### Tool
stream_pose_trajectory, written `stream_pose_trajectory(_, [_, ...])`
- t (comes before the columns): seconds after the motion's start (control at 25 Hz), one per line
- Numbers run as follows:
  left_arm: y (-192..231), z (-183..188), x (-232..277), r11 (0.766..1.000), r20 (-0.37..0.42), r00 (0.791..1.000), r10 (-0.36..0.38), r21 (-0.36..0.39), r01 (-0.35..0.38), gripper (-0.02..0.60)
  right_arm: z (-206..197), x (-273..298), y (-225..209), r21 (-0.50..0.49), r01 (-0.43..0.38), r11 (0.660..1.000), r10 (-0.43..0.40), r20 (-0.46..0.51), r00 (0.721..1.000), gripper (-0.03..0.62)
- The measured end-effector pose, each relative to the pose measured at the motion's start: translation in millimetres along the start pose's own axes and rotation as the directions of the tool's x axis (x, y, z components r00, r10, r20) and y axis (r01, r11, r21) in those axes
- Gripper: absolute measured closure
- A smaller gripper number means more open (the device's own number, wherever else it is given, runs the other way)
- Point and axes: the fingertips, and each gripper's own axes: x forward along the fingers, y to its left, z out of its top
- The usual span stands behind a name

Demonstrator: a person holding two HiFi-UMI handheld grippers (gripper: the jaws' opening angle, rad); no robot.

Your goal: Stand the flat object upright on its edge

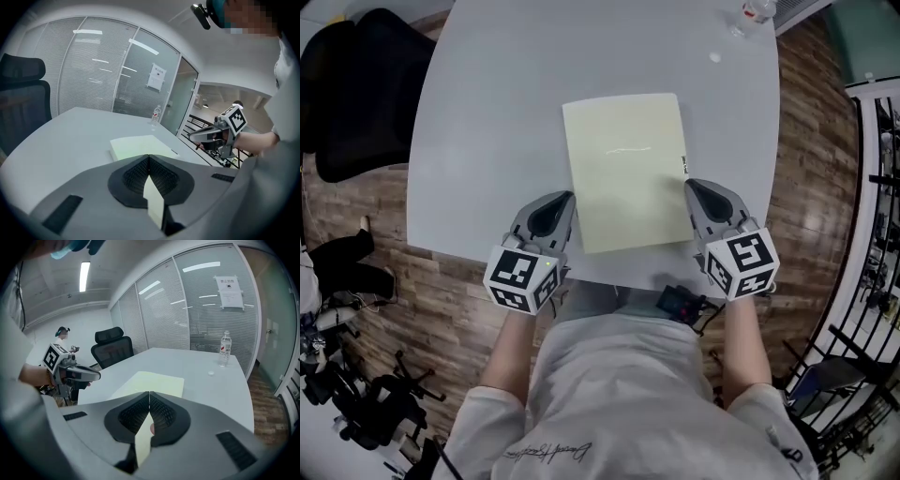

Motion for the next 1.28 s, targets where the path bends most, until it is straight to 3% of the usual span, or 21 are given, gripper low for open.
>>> stream_pose_trajectory(0.36, [12, -11, 11, 0.998, -0.01, 1.0, 0.021, -0.066, -0.022, 0.569, -18, 10, -11, 0.027, 0.014, 1.0, -0.013, -0.044, 0.999, 0.569])
stream_pose_trajectory(0.92, [17, -28, 34, 0.996, -0.077, 0.997, 0.002, -0.09, -0.009, 0.566, -44, 33, -46, 0.068, 0.05, 0.996, -0.042, -0.124, 0.991, 0.568])
stream_pose_trajectory(1.08, [22, -35, 39, 0.99, -0.106, 0.994, -0.006, -0.138, -0.008, 0.478, -48, 39, -48, 0.092, 0.039, 0.995, -0.026, -0.137, 0.99, 0.524])
stream_pose_trajectory(1.16, [24, -36, 42, 0.988, -0.115, 0.993, -0.006, -0.152, -0.011, 0.466, -51, 41, -50, 0.103, 0.032, 0.994, -0.017, -0.144, 0.989, 0.481])
stream_pose_trajectory(1.28, [27, -38, 47, 0.981, -0.123, 0.992, -0.018, -0.191, -0.006, 0.449, -53, 45, -54, 0.124, 0.026, 0.992, -0.007, -0.147, 0.989, 0.468])
